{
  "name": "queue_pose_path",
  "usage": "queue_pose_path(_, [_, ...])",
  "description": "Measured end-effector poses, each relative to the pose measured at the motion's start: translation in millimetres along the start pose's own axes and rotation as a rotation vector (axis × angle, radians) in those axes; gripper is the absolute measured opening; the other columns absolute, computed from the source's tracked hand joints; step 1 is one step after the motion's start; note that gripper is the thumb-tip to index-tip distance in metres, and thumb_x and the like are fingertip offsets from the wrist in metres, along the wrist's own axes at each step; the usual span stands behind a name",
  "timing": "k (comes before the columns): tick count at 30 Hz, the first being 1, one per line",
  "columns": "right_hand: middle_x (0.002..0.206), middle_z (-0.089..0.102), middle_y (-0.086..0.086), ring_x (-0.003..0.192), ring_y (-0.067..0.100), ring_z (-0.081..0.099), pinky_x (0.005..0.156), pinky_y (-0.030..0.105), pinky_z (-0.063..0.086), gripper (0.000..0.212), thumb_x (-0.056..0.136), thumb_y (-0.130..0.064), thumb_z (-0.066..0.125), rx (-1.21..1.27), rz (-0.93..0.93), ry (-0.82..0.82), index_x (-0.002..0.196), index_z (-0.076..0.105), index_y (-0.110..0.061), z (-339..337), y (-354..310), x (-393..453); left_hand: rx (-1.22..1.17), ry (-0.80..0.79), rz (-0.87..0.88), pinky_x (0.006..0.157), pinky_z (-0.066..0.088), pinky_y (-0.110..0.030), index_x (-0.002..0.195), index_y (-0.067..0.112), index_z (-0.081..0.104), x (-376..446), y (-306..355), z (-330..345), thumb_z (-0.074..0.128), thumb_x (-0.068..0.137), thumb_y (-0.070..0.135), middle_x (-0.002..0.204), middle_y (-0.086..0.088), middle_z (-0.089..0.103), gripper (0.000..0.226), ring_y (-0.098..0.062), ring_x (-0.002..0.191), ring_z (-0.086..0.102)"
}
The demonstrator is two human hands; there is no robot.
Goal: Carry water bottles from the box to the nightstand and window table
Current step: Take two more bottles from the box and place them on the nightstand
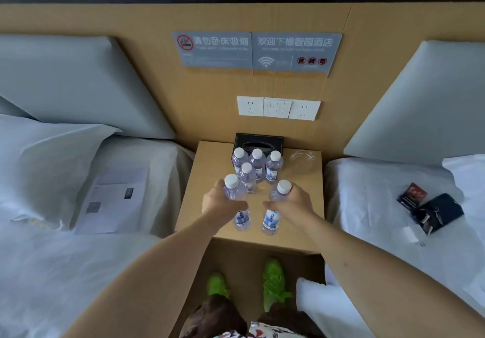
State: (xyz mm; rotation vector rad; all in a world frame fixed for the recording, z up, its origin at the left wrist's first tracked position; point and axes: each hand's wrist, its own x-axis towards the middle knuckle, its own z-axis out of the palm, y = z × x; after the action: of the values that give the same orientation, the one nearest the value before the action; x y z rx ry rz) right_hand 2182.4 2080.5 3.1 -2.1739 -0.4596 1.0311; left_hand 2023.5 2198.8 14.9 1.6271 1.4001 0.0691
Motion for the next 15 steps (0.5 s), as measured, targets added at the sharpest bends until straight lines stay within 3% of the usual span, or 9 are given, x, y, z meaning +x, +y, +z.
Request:
queue_pose_path(3, [0.106,0.071,-0.002,0.100,0.023,0.067,0.084,0.035,0.055,0.052,0.066,-0.029,0.090,-0.013,0.038,0.004,0.110,0.064,-0.021,8,6,17,0.054,-0.022,0.019,0.054,0.041,-0.021,0.103,0.041,0.045,17,-11,8,0.088,0.064,0.022,0.093,0.015,0.059,0.061,0.000,0.078,0.055])
queue_pose_path(8, [0.092,0.065,-0.002,0.078,0.017,0.061,0.049,0.010,0.035,0.045,0.059,-0.020,0.092,-0.098,0.033,0.033,0.091,0.061,-0.023,21,8,39,0.073,-0.087,0.001,0.052,0.041,-0.021,0.102,0.038,0.044,44,-32,22,0.082,0.064,0.015,0.092,0.013,0.060,0.059,-0.004,0.077,0.057])
queue_pose_path(10, [0.094,0.065,-0.001,0.080,0.019,0.060,0.053,0.014,0.038,0.046,0.058,-0.020,0.092,-0.145,0.042,0.057,0.094,0.063,-0.021,28,8,50,0.077,-0.115,-0.001,0.053,0.041,-0.022,0.103,0.035,0.045,54,-40,26,0.083,0.063,0.014,0.095,0.007,0.062,0.059,-0.007,0.078,0.057])
queue_pose_path(12, [0.101,0.065,0.001,0.088,0.022,0.060,0.066,0.024,0.042,0.054,0.058,-0.022,0.091,-0.203,0.051,0.089,0.105,0.065,-0.017,35,9,60,0.078,-0.145,-0.004,0.050,0.040,-0.020,0.104,0.035,0.045,63,-47,28,0.082,0.063,0.013,0.098,0.004,0.063,0.060,-0.009,0.078,0.057])
queue_pose_path(15, [0.098,0.060,-0.006,0.089,0.020,0.056,0.074,0.027,0.042,0.067,0.061,-0.022,0.090,-0.245,0.048,0.126,0.119,0.058,-0.022,43,10,73,0.085,-0.179,-0.010,0.048,0.039,-0.016,0.105,0.037,0.044,76,-53,31,0.083,0.064,0.013,0.100,0.002,0.063,0.062,-0.009,0.078,0.056])
